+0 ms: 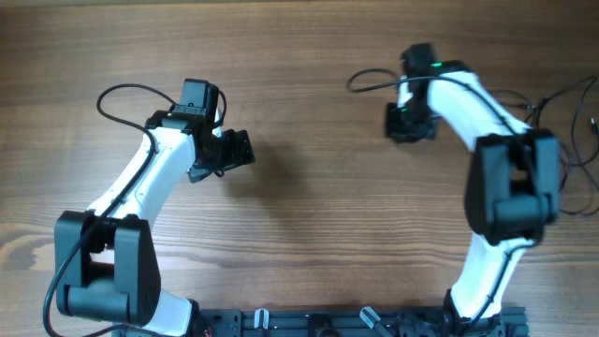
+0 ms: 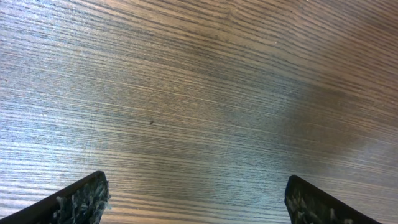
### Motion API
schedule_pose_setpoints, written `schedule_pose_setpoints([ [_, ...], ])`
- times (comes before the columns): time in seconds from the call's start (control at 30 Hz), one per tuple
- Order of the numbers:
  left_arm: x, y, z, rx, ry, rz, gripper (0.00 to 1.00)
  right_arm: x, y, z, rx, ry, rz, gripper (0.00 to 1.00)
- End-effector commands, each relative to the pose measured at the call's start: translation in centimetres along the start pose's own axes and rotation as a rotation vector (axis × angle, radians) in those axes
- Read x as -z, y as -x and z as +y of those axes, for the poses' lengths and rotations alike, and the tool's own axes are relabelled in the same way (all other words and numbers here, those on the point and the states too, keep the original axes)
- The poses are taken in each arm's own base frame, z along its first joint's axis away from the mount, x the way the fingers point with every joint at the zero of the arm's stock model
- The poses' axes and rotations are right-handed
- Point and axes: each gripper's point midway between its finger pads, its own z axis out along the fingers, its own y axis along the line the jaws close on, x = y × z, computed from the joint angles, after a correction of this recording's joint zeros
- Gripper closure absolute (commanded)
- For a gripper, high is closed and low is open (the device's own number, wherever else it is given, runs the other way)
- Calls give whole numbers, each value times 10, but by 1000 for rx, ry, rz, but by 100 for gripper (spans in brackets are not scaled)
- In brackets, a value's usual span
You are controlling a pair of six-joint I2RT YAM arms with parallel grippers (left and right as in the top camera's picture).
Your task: Untangle cables
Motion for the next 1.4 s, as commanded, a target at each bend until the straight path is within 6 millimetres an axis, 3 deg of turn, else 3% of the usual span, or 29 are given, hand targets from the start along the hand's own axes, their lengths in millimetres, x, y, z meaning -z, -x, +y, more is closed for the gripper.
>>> schedule_pose_setpoints([
  [0.0, 5, 0, -3, -25, -11, -11, 7, 94, 36, -67, -108, -123, -269, 96],
  [0.07, 5, 0, -3, -25, -11, -11, 7, 130, 39, -99, -202, -145, -360, 96],
  [0.13, 5, 0, -3, -25, -11, -11, 7, 174, 33, -145, -354, -165, -468, 96],
  [0.2, 5, 0, -3, -25, -11, -11, 7, 198, 23, -180, -472, -177, -525, 96],
  [0.3, 5, 0, -3, -24, -11, -11, 7, 204, 11, -215, -573, -200, -527, 96],
  [0.4, 5, -1, -3, -24, -10, -7, 7, 197, 1, -232, -619, -215, -486, 96],
  [0.47, 4, -1, -2, -23, -9, -4, 7, 195, 0, -233, -622, -217, -477, 92],
  [0.53, 4, -2, -2, -23, -8, -4, 7, 195, 0, -233, -622, -216, -477, 70],
  [0.57, 4, -2, -2, -23, -8, -3, 7, 195, 0, -233, -622, -215, -477, 53],
  [0.6, 4, -2, -2, -23, -8, -4, 8, 195, 0, -233, -621, -213, -477, 48],
  [0.7, 4, -2, -2, -23, -8, -3, 8, 194, 0, -231, -619, -203, -473, 45],
  [0.83, 4, -2, -2, -23, -8, -4, 7, 192, 4, -220, -604, -135, -470, 41],
  [0.97, 4, -1, -2, -23, -9, -4, 8, 190, 15, -181, -476, 59, -463, 34],
  [1.07, 5, 1, -4, -24, -17, -15, 5, 188, 19, -157, -411, 92, -452, 34],
  [1.2, 7, 13, -30, -48, -151, -53, 0, 184, 25, -93, -195, 134, -439, 29],
  [1.37, 10, 28, -26, -56, -112, -117, 0, 177, 13, -5, 132, 193, -408, 23],
])
